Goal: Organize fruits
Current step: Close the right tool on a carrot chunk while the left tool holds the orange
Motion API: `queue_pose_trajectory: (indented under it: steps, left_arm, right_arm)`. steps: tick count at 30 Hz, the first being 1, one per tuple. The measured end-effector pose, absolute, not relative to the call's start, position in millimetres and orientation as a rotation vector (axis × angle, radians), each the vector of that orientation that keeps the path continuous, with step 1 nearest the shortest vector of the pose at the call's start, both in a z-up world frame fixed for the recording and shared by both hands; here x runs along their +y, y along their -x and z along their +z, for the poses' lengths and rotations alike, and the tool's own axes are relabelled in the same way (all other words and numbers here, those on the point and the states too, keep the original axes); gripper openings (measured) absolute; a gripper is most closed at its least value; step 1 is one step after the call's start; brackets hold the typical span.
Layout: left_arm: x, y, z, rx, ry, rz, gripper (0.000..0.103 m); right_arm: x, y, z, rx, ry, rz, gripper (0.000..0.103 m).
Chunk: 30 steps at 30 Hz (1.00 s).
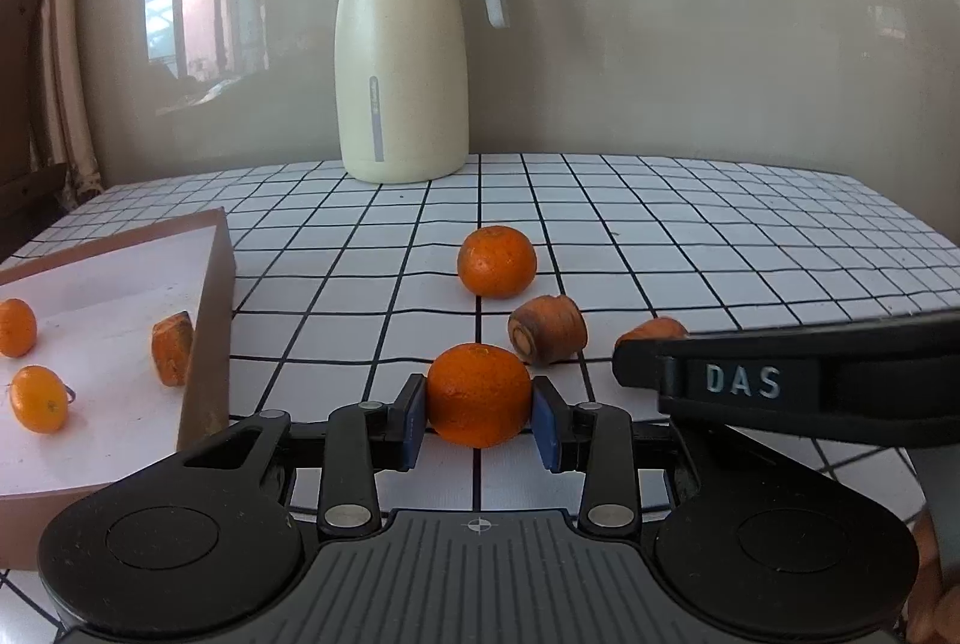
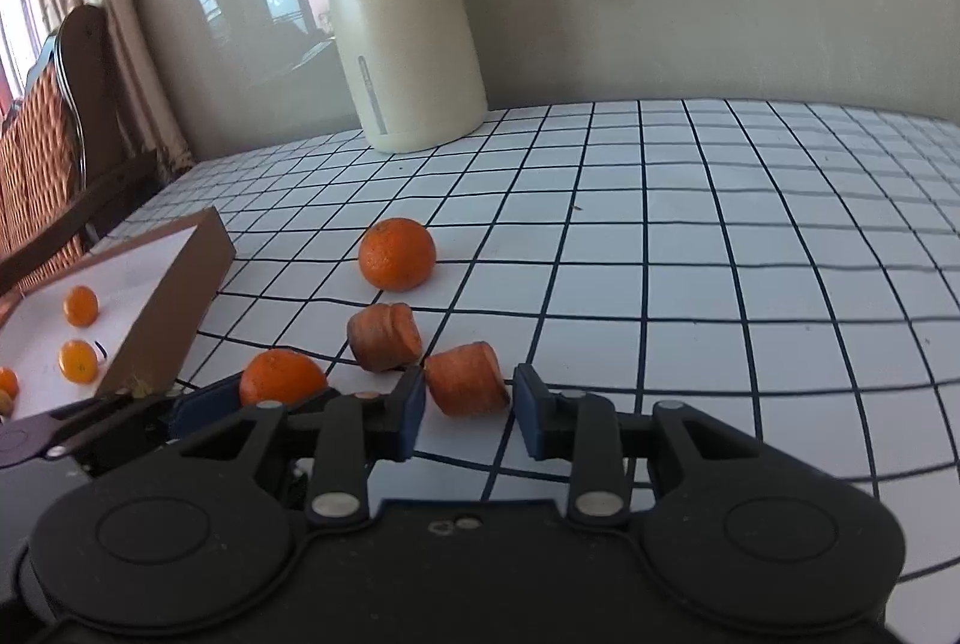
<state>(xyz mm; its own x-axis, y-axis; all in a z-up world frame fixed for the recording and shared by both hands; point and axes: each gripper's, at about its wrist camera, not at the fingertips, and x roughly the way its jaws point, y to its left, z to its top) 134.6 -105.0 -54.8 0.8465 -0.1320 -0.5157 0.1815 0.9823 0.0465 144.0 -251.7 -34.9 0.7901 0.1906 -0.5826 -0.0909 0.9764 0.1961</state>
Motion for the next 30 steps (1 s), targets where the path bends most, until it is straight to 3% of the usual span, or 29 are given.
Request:
queue_pose_trajectory:
  steps: [4, 9, 12, 26, 30]
  left_arm:
    - [-102, -134, -55, 0.536, -0.087, -0.167, 0.037]
    - [-104, -131, -55, 0.528, -0.087, -0.164, 0.037]
    - [-102, -129, -53, 0.524, -0.074, -0.165, 0.037]
    - [-95, -109, -46, 0.528, -0.074, -0.194, 0.037]
    - [-95, -108, -49, 0.538, -0.077, -0.189, 0.037]
  right_arm:
    - [-245, -145, -35, 0.643, -0.116, 0.151, 0.025]
    - [-244, -138, -33, 0.621, -0.114, 0.145, 0.015]
    - [-249, -133, -31, 0.615, -0.128, 0.151, 0.015]
    - [-267, -106, -29, 0.623, -0.139, 0.154, 0.015]
    - [-260, -107, -34, 0.64, -0.105, 0.17, 0.02]
